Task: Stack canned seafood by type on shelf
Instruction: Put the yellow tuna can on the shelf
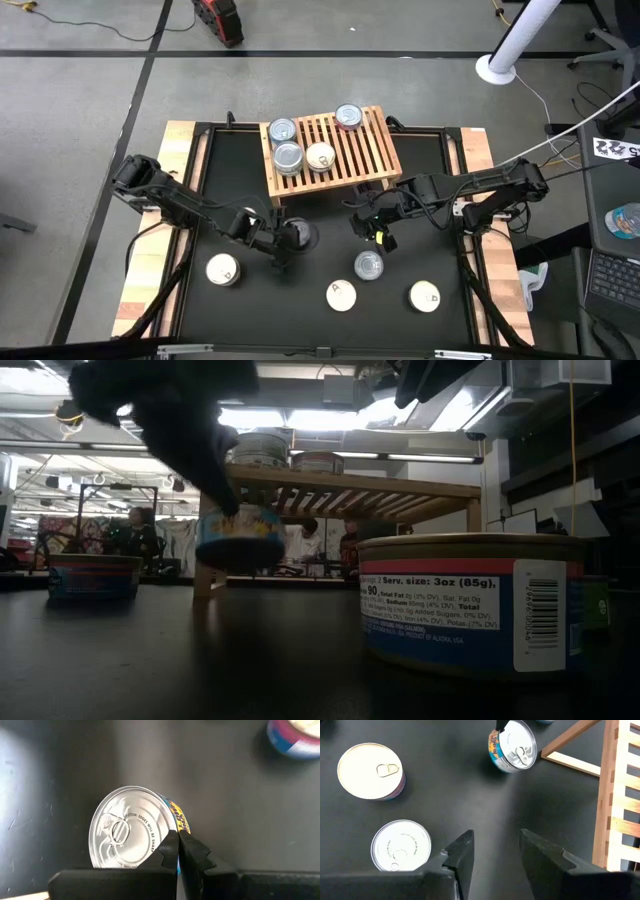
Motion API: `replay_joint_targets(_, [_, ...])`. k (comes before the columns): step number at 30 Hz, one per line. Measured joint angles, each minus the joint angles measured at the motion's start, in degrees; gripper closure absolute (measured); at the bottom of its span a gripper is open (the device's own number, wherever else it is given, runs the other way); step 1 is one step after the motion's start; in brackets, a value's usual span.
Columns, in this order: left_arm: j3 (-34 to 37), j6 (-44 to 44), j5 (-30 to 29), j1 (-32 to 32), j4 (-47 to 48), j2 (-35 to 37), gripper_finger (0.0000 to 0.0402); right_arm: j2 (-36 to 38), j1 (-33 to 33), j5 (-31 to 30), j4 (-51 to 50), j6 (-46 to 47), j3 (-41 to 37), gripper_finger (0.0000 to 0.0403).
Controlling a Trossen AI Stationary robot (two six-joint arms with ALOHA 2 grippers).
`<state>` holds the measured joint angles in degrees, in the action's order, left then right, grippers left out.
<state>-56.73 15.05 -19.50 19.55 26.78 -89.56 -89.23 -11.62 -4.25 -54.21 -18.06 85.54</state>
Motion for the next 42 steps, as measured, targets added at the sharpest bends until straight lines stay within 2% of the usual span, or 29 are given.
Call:
replay_joint_targets(4, [-2.74,-0.26,1.51,0.0,0.21,0.04,0.0401,0.0,0.0,-0.32,-0.1,-0.14,0.0,0.0249])
replay_joint_targets(11, [-8.84,-1.34,2.62,0.0,3.37,0.19,0.0401,0.68,0.0,-4.75,-3.38,-0.37,0.0,0.0249])
replay_joint_targets(26, [-24.39,-7.51,2.6,-1.13,14.14,0.37,0.0401,8.94,0.0,-12.99,-6.58,-0.43,0.0,0.0249])
replay_joint_targets(42, [-37.88,-19.37,2.43,-7.26,21.83,0.42,0.0401,11.47,0.0,-13.75,-7.78,-0.43,0.0,0.0249])
